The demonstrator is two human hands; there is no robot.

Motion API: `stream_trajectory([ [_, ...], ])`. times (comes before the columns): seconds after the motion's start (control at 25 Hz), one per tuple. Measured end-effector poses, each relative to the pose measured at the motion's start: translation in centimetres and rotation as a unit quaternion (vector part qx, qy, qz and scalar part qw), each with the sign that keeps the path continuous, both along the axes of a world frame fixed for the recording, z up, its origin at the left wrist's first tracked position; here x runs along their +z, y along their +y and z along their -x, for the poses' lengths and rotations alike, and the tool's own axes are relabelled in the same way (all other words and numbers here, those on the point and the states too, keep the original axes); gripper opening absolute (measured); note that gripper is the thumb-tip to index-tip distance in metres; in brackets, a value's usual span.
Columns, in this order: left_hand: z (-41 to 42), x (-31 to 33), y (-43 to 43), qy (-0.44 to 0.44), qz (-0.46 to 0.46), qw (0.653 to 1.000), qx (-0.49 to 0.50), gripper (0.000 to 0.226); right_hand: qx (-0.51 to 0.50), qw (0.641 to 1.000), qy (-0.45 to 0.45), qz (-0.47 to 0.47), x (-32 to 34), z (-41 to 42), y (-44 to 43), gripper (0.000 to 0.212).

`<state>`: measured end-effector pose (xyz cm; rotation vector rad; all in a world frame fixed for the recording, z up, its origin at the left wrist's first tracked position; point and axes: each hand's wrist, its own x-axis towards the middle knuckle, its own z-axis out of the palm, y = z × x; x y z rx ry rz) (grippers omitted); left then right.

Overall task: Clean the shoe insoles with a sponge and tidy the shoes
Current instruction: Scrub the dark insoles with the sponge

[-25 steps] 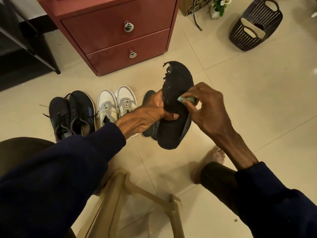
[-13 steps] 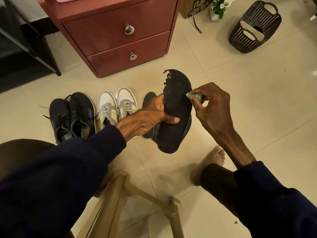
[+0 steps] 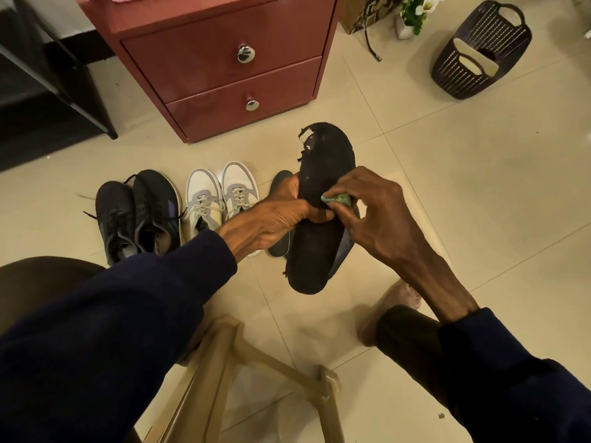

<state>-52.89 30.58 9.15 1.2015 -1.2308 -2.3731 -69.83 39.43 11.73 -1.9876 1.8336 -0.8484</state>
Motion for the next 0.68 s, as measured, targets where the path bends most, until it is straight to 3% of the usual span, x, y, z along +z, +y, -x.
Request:
stream_trajectory([
  [0.04, -0.1, -0.1, 0.1, -0.006, 0.011, 1.000, -0.007, 0.075, 0.029, 0.999, 0.027, 0.006, -0.1, -0.4, 0.0, 0.019],
  [0.12, 0.1, -0.1, 0.2, -0.017, 0.022, 1.000, -0.013, 0.078, -0.006, 0.999, 0.046, 0.007, -0.2, 0.5, -0.3, 0.018],
  [0.24, 0.3, 0.0, 0.5, -0.013, 0.030, 0.999, -0.024, 0.069, -0.096, 0.995, -0.015, 0.012, 0.1, 2.0, -0.3, 0.015],
  [0.32, 0.1, 0.0, 0.5, -0.010, 0.038, 0.998, -0.043, 0.065, -0.017, 0.999, -0.027, -0.004, 0.3, 0.3, -0.5, 0.016],
  [0.4, -0.1, 0.0, 0.5, -0.019, 0.057, 0.996, -0.064, 0.070, 0.075, 0.997, 0.015, -0.015, 0.0, -1.9, -0.6, 0.019],
  [0.48, 0.0, -0.1, 0.5, -0.017, 0.051, 0.996, -0.071, 0.074, 0.032, 0.998, 0.053, 0.001, 0.3, -1.5, -1.3, 0.018],
  [0.56, 0.0, 0.1, 0.6, -0.012, 0.042, 0.995, -0.088, 0.078, -0.070, 0.997, 0.028, 0.018, 0.8, 0.1, -1.7, 0.014],
  [0.68, 0.0, 0.3, 0.7, -0.006, 0.040, 0.995, -0.096, 0.065, -0.026, 1.000, 0.002, -0.002, 1.0, -0.5, -1.5, 0.014],
])
